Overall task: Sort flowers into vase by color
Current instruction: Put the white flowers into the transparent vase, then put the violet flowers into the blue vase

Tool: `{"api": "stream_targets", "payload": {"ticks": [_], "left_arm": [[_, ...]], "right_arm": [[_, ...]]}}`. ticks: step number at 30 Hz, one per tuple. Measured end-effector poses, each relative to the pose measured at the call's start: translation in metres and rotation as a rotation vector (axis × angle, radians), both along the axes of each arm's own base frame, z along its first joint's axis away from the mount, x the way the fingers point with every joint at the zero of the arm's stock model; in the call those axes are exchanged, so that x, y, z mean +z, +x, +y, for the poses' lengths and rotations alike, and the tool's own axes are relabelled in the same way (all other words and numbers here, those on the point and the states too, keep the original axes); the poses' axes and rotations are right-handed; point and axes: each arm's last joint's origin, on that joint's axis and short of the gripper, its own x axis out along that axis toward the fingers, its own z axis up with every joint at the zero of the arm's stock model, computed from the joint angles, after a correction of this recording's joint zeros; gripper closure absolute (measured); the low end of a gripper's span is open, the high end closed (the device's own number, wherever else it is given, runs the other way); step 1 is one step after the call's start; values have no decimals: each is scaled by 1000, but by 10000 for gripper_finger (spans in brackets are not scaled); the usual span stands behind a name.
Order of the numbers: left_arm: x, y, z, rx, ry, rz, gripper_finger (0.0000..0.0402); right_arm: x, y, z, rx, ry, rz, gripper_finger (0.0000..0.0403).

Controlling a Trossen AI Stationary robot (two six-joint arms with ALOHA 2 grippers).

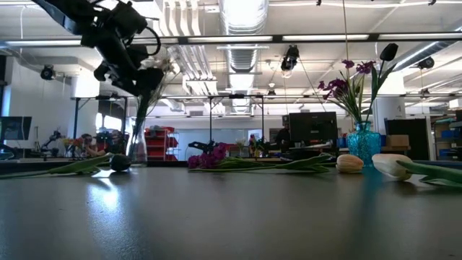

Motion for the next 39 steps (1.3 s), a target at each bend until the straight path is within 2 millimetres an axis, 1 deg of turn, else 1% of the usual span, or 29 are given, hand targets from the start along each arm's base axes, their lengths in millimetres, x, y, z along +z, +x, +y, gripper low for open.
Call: {"api": "stream_targets", "payload": {"ticks": [4, 8, 16, 20, 24, 28, 32, 34, 36, 39], "left_arm": [[11, -1, -13, -23, -42, 8, 259], [18, -5, -29, -44, -75, -16, 258], [33, -22, -71, -121, -100, -166, 259], [41, -26, -94, -254, -142, -232, 273], [42, -22, -112, -433, -249, -300, 303], [34, -7, -125, -546, -375, -297, 344], [18, 9, -135, -566, -454, -244, 389], [6, 12, -139, -567, -504, -230, 398], [-6, 14, -141, -589, -561, -246, 399], [-20, 16, -144, -682, -607, -317, 401]], "right_arm": [[0, 0, 0, 2, -6, 4, 390], [0, 0, 0, 5, -14, 10, 390], [0, 0, 0, 19, -19, 14, 390], [-2, 3, 1, 92, 14, 6, 390], [-8, 11, 0, 162, 107, 9, 390], [-18, 21, 1, 204, 204, 66, 390], [-26, 29, 8, 259, 273, 119, 390], [-29, 33, 12, 267, 308, 138, 390], [-35, 37, 16, 212, 331, 188, 390], [-47, 46, 26, 151, 396, 269, 390]]}}
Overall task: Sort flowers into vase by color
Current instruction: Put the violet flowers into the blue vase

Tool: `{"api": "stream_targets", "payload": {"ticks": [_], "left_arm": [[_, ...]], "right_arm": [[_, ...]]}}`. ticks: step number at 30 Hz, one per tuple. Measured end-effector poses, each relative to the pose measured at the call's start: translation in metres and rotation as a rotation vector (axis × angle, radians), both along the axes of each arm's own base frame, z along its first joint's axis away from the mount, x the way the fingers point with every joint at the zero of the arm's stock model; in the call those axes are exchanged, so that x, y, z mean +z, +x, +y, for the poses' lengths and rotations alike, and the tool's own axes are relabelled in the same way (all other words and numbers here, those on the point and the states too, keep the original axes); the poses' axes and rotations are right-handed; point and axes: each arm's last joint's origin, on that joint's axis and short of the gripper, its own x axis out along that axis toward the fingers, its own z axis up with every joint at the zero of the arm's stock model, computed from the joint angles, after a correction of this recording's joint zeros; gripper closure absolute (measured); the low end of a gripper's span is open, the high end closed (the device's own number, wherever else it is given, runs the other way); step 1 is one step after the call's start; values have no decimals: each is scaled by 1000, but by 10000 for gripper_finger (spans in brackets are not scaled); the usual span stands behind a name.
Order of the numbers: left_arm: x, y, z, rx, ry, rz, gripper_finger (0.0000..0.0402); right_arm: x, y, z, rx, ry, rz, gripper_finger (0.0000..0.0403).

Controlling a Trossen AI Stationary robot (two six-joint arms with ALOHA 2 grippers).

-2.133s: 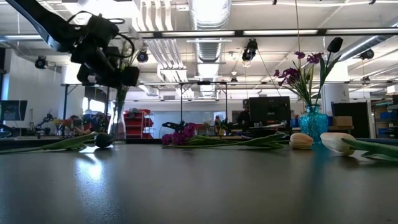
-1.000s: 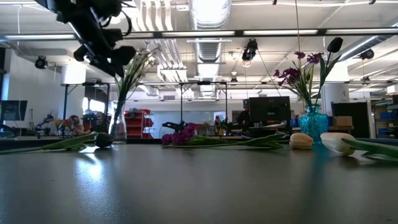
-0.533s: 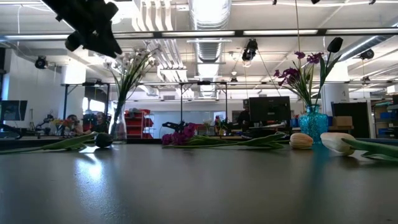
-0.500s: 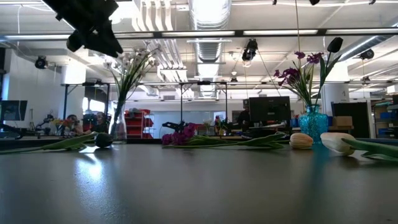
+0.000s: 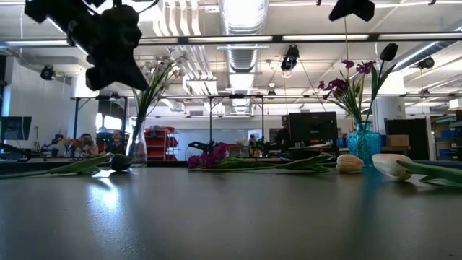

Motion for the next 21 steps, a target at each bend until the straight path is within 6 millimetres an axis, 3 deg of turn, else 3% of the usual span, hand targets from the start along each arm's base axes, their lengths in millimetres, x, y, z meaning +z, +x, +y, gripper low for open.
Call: {"api": "stream_targets", "payload": {"ticks": [6, 8, 12, 16, 21], "left_arm": [[-20, -3, -3, -78, -56, -9, 401], [-26, -7, -4, -67, -114, 45, 401], [-35, -23, -3, 123, -223, 258, 401], [-38, -38, -3, 163, -180, 452, 388], [-49, -44, 0, 140, -152, 520, 343]], "right_arm": [[-15, 23, 26, -42, 107, 32, 390], [-21, 32, 34, -81, 112, 55, 390], [-31, 51, 49, -133, 131, 81, 390], [-43, 76, 62, -129, 148, 95, 390], [-57, 104, 67, -109, 154, 108, 390]]}}
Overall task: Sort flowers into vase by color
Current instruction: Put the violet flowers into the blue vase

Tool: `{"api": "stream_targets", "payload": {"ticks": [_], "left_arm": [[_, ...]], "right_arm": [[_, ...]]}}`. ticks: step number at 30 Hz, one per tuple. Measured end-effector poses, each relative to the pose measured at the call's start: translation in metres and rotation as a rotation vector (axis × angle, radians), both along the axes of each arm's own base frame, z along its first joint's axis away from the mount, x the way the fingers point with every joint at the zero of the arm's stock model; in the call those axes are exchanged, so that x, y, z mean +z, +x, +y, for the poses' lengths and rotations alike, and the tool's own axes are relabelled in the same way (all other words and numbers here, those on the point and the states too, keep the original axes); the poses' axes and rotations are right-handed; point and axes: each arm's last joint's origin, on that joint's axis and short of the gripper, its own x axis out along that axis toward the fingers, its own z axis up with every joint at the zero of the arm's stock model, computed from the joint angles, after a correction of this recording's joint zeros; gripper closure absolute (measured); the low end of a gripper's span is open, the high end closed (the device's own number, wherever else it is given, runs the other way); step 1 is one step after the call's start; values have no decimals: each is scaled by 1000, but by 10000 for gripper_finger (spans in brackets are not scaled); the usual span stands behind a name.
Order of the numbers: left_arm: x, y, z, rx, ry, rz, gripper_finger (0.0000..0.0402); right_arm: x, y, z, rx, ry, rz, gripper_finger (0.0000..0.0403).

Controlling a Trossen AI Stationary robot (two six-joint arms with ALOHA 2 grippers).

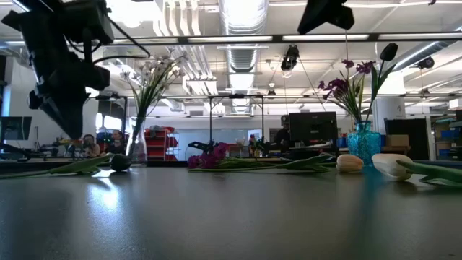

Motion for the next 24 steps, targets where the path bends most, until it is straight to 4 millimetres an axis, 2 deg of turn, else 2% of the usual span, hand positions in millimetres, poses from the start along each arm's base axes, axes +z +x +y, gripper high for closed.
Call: {"api": "stream_targets", "payload": {"ticks": [6, 10, 15, 19, 21, 24], "left_arm": [[-19, -7, 4, 33, -16, 64, 281], [-36, -9, 3, 29, -62, 54, 261], [-54, -10, 2, 29, -100, 43, 263], [-58, -9, 2, 35, -98, 54, 280], [-58, -8, 2, 32, -97, 56, 290], [-53, -4, 3, 20, -92, 36, 304]], "right_arm": [[-6, 22, 0, 1, 8, -9, 390], [-6, 30, -1, 5, 5, -9, 390], [-4, 35, -2, 1, 3, -21, 390], [-7, 37, -5, -10, 11, -12, 390], [-13, 43, -13, -7, 37, 7, 390], [-33, 59, -37, 70, 62, 66, 390]]}}
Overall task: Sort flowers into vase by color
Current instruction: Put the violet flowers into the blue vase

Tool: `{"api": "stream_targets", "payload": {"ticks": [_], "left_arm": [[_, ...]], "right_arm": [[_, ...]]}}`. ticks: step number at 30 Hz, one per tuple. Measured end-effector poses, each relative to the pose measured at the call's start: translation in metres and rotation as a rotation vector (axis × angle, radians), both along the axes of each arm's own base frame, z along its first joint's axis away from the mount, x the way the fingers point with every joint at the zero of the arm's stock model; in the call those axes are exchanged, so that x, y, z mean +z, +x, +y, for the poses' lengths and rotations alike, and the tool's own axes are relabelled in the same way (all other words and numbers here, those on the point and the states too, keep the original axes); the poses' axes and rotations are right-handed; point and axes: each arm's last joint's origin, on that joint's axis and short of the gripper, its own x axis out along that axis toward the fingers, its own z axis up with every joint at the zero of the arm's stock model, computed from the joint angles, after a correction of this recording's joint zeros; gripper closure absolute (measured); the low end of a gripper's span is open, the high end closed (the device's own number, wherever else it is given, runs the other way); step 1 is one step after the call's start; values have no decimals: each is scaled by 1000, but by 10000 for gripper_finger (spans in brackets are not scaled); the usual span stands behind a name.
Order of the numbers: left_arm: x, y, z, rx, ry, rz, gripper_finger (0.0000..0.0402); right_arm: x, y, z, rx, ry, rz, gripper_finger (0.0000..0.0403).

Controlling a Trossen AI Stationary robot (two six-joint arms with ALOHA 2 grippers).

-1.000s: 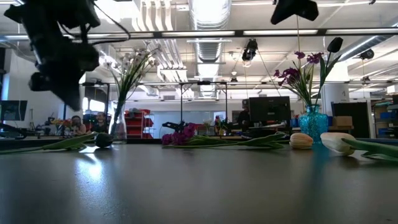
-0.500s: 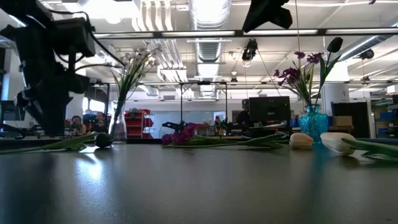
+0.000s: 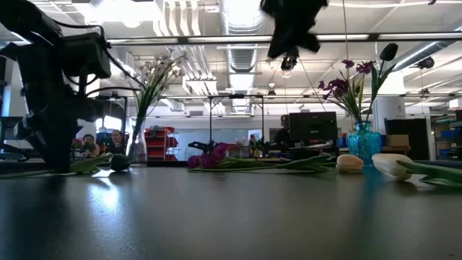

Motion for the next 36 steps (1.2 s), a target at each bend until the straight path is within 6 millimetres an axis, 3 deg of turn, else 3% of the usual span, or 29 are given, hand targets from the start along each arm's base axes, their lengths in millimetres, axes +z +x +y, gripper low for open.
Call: {"api": "stream_targets", "payload": {"ticks": [4, 8, 18, 21, 25, 27, 31, 36], "left_arm": [[8, 7, 1, 11, 21, -59, 318], [19, 14, 2, 38, 27, -116, 322], [54, 30, 5, -34, 78, -220, 325], [71, 34, 4, -132, 102, -282, 335], [89, 40, 5, -304, 114, -448, 388], [93, 42, 6, -359, 86, -548, 395], [91, 42, 8, -412, 103, -556, 399], [82, 39, 7, -437, 87, -532, 401]], "right_arm": [[-32, 16, -43, 127, 36, 65, 390], [-59, 19, -89, 204, 7, 123, 390], [-101, 29, -174, 343, -111, 229, 377], [-112, 35, -192, 363, -111, 255, 345], [-129, 43, -210, 414, -104, 305, 290], [-137, 49, -217, 453, -105, 326, 266], [-153, 63, -230, 504, -110, 350, 234], [-170, 76, -244, 513, -89, 381, 224]]}}
